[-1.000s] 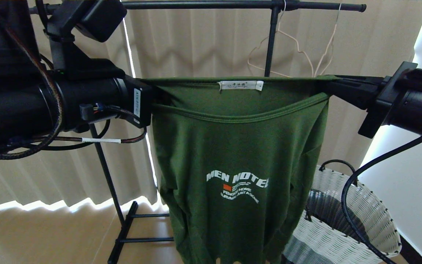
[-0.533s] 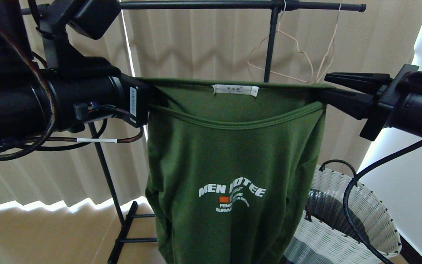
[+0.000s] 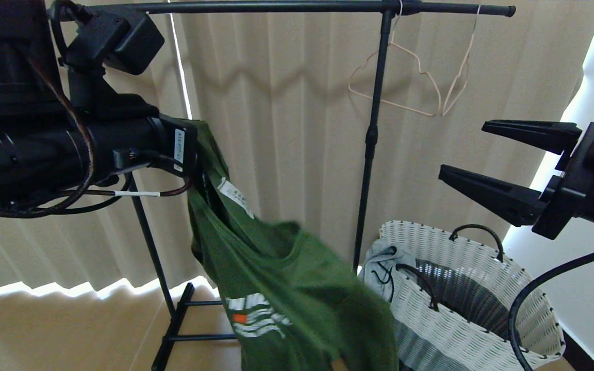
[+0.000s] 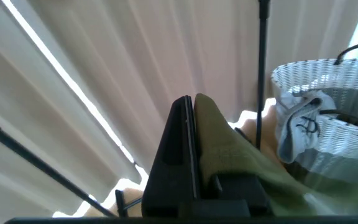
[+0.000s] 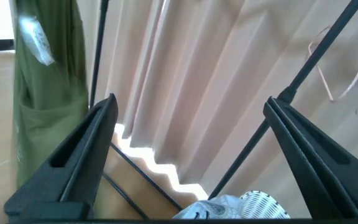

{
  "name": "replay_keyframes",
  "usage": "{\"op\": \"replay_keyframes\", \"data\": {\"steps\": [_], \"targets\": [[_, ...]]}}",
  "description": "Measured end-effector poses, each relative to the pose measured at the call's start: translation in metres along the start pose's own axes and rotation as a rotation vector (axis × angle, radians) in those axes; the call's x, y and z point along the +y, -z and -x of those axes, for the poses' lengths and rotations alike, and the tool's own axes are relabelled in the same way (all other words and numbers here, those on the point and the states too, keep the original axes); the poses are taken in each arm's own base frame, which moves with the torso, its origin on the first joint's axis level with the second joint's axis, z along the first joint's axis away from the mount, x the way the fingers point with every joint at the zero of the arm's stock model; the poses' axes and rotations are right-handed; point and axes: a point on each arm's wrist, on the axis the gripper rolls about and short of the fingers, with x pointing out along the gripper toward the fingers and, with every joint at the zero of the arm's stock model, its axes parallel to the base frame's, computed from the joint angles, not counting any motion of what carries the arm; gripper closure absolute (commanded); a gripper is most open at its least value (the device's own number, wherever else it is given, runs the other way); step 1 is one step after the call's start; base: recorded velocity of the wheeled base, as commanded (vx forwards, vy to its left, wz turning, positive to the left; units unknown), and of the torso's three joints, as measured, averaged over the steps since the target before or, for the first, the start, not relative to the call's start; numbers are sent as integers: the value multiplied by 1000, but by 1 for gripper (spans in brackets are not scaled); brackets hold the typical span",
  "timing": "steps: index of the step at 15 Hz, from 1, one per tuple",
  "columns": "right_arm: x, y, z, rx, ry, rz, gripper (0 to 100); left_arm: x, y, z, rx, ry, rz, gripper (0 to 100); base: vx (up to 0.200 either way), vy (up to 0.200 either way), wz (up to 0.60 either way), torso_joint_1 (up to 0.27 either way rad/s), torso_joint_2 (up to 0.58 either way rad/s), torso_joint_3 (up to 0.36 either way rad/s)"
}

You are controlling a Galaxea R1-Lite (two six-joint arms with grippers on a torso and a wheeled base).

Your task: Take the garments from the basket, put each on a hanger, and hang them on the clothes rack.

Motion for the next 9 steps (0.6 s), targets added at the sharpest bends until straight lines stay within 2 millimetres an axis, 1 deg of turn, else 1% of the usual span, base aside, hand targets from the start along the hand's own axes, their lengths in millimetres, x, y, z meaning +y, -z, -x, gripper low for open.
{"op": "replay_keyframes", "data": {"steps": [3,5,7,9], "targets": [[2,2,5,4,2,1,0,6,6,-6,26,-26,1,100,0,0,0,0,0,0],[1,13,8,68,53,9,0,10,11,-7,45,-40,2,100,0,0,0,0,0,0],[-1,21,13,120,121,39,0,13,16,-4,58,-51,3,100,0,0,0,0,0,0],[-2,33,19,177,232,82,0,19,27,8,80,-63,7,100,0,0,0,0,0,0]]}}
